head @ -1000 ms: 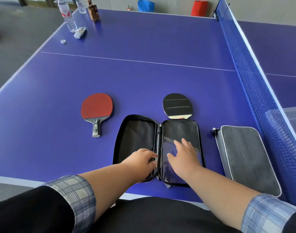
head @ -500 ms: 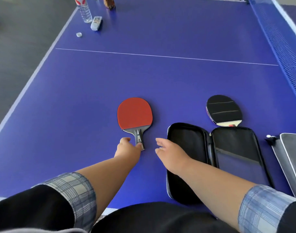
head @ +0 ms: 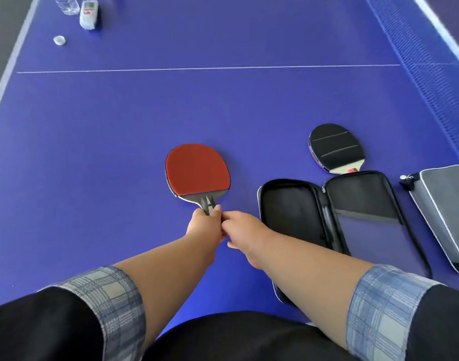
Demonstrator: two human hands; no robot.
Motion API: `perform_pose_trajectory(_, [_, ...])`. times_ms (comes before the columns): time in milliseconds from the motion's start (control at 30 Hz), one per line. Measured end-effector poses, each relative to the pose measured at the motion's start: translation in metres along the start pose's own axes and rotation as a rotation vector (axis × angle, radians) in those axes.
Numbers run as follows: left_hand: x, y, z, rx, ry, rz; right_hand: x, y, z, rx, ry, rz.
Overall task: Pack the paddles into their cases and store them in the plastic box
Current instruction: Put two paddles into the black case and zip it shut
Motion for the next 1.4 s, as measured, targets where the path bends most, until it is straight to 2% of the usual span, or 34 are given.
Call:
perform_pose_trajectory(67, [-0.003,0.002,-0.007,-0.068,0.084,0.028,-0.004,-0.015,0.004,0.065,-0.028,-0.062])
perform_pose_trajectory(167, [-0.011,0.012,-0.027,-0.059,0.195,0.133,-0.009,-0.061,0.003,0.276,-0.05,-0.277])
perform_pose_trajectory(367, [-0.032,0.057,-0.037,0.183,0.119,0.49,-0.034,-0.157,-0.004,0.676,-0.237,-0.404])
perform_pose_trajectory(467, [-0.042,0.076,-0.033,0.27,0.11,0.572,-0.049,-0.192,-0.024,0.768,-0.312,-0.461])
perform_pose_trajectory(567, [-0.047,0.088,-0.03,0.324,0.122,0.532,-0.057,-0.209,-0.051,0.829,-0.31,-0.446])
perform_pose_trajectory(633, [-0.048,0.094,-0.03,0.257,0.131,0.458,-0.062,-0.215,-0.07,0.904,-0.277,-0.453])
perform_pose_trajectory(767, [-0.043,0.104,-0.029,-0.368,0.106,0.289,-0.075,-0.218,-0.105,1.14,-0.21,-0.447])
perform_pose_trajectory(800, [-0.041,0.109,-0.028,-0.448,0.112,0.269,-0.078,-0.216,-0.11,1.188,-0.208,-0.427])
perform_pose_trajectory(933, [-0.041,0.151,-0.019,-0.348,0.099,0.344,-0.087,-0.193,-0.124,1.266,-0.194,-0.279])
perform_pose_trajectory(967, [-0.042,0.162,-0.015,-0.306,0.093,0.358,-0.089,-0.187,-0.128,1.269,-0.181,-0.242])
perform_pose_trajectory(1100, [-0.037,0.178,-0.008,-0.186,0.109,0.238,-0.094,-0.177,-0.15,1.129,-0.097,-0.144])
perform_pose_trajectory(1167, [-0.035,0.178,-0.01,-0.152,0.112,0.278,-0.093,-0.19,-0.158,1.013,-0.096,-0.206])
perform_pose_trajectory(1233, [-0.032,0.173,-0.013,-0.023,0.105,0.332,-0.091,-0.209,-0.162,0.904,-0.107,-0.296])
perform_pose_trajectory(1333, [-0.028,0.165,-0.01,0.135,0.064,0.365,-0.086,-0.219,-0.156,0.484,-0.05,-0.278])
perform_pose_trajectory(1400, [-0.027,0.16,-0.009,0.222,0.072,0.268,-0.084,-0.211,-0.154,0.227,-0.006,-0.245])
Point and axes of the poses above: each hand's wrist, its own x-axis towards the middle knuckle, its own y-axis out of the palm, z = x × y, the point moved 6 cm from there along x, towards the middle knuckle, and after that the axes turned 9 degrees about z, right-handed, at the moved point
